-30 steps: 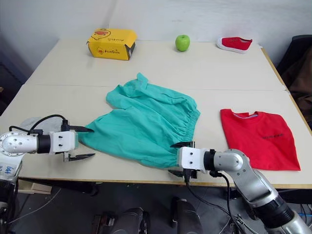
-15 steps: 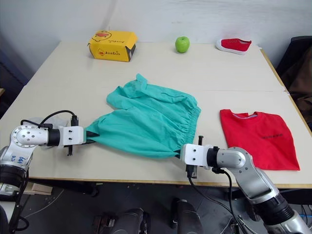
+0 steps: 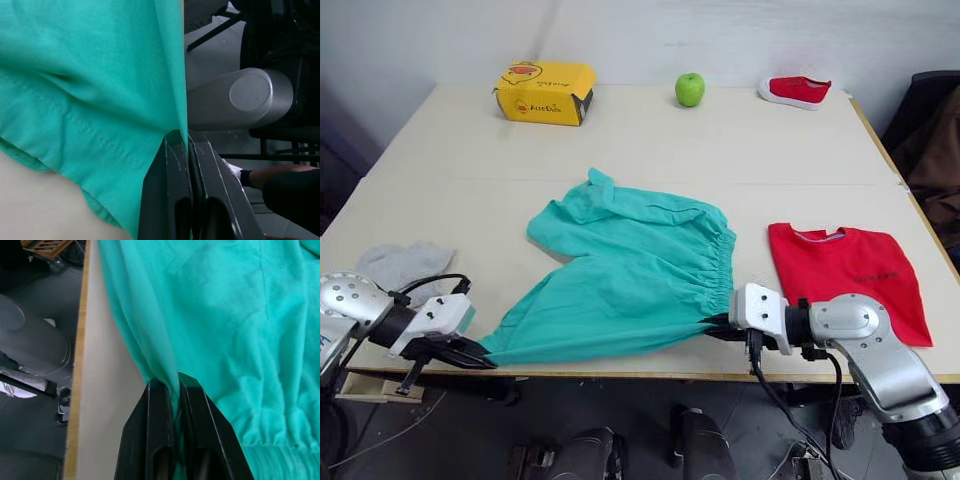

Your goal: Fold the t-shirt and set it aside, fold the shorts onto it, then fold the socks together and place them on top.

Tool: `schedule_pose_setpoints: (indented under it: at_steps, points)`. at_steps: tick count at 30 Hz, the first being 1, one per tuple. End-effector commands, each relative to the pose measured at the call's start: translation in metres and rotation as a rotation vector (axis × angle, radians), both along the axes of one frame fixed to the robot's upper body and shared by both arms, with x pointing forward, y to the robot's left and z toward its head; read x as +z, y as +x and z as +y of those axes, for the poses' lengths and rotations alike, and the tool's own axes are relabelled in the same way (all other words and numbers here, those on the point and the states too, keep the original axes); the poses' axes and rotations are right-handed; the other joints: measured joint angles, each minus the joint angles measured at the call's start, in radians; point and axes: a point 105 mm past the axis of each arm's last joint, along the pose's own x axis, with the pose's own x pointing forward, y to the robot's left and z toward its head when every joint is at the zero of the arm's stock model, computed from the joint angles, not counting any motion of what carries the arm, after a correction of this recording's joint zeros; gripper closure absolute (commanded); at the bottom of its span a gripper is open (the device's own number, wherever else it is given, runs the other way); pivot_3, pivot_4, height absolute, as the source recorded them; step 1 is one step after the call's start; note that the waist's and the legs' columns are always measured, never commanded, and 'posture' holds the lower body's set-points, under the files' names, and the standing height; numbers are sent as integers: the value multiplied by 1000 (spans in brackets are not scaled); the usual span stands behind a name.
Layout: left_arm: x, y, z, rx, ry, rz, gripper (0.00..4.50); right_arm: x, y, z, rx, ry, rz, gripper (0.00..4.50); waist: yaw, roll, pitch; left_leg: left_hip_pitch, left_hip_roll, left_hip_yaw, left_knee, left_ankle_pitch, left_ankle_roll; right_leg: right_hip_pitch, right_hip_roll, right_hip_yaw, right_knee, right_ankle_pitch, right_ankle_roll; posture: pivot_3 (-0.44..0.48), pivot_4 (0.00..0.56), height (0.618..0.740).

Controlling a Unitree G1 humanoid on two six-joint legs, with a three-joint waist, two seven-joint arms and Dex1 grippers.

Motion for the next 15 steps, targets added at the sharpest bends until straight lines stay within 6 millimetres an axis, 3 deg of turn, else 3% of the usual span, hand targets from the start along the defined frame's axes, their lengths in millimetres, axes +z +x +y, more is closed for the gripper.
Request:
schedule_pose_setpoints:
  at_steps: [1, 2, 3, 4, 5, 6, 7, 9, 10, 12, 14, 15]
  points:
    - [84, 93, -13, 248, -231, -548, 4467, 66, 55, -11, -235, 119, -306, 4500, 11, -1, 1, -1, -1, -1, 0, 3, 0, 0, -1, 0, 0, 3, 0, 0, 150, 740]
    - [133, 121, -10, 382, -357, -778, 4467, 95, 72, -19, -327, 166, -440, 4500, 16, -3, 2, -2, -1, -1, 1, 4, 0, -1, -1, 0, 2, 4, 0, 0, 150, 740]
    - [167, 134, -7, 470, -451, -918, 4467, 115, 81, -24, -387, 201, -528, 4500, 18, -6, 3, -3, -2, 0, 2, 9, -8, -2, -1, 0, 2, 5, 0, 0, 150, 740]
    - [213, 138, 4, 573, -568, -1089, 4467, 151, 88, -33, -463, 255, -686, 4500, 17, -9, 4, -6, -2, 0, 2, 10, -9, -4, -1, 0, 3, 6, 0, 0, 150, 740]
    - [263, 131, 17, 657, -667, -1250, 4467, 202, 86, -45, -524, 299, -921, 4500, 12, -12, 3, -11, -2, 1, 2, 11, -10, -10, -1, 0, 6, 7, 0, 0, 150, 740]
    - [299, 121, 28, 719, -736, -1358, 4467, 243, 74, -49, -533, 313, -1124, 4500, 0, -13, 3, -20, -2, 3, 2, 13, -10, -21, -2, 0, 8, 8, 0, 0, 150, 740]
    - [321, 113, 32, 732, -790, -1403, 4467, 269, 62, -49, -515, 313, -1262, 4500, -7, -13, 3, -30, -4, 9, 3, 13, -10, -33, -3, 2, 11, 8, 1, 0, 150, 740]
    - [329, 108, 27, 659, -753, -1431, 4467, 280, 54, -43, -454, 270, -1350, 4500, -18, -12, 2, -42, -5, 21, -1, 13, -10, -54, -5, -3, 15, 8, 0, 0, 150, 740]
    - [324, 109, 22, 607, -714, -1422, 4467, 276, 54, -38, -413, 247, -1352, 4500, -27, -10, -3, -36, -5, 24, -4, 13, -10, -53, -6, -9, 16, 8, 0, 0, 150, 740]
    - [305, 112, 18, 529, -637, -1385, 4467, 257, 56, -31, -353, 212, -1302, 4500, -35, -10, -8, -21, -1, 26, -6, 13, -10, -40, -8, -28, 19, 7, -1, 0, 150, 740]
    - [281, 114, 18, 475, -586, -1314, 4467, 232, 58, -24, -304, 216, -1203, 4500, -42, -10, -8, -1, 1, 27, -19, 9, -7, -16, -11, -44, 8, 4, -3, 0, 150, 740]
    - [270, 115, 17, 448, -561, -1283, 4467, 220, 58, -20, -281, 211, -1160, 4500, -46, -9, -7, 3, 1, 27, -24, 3, -5, -13, -12, -49, -2, -2, -4, 0, 150, 740]
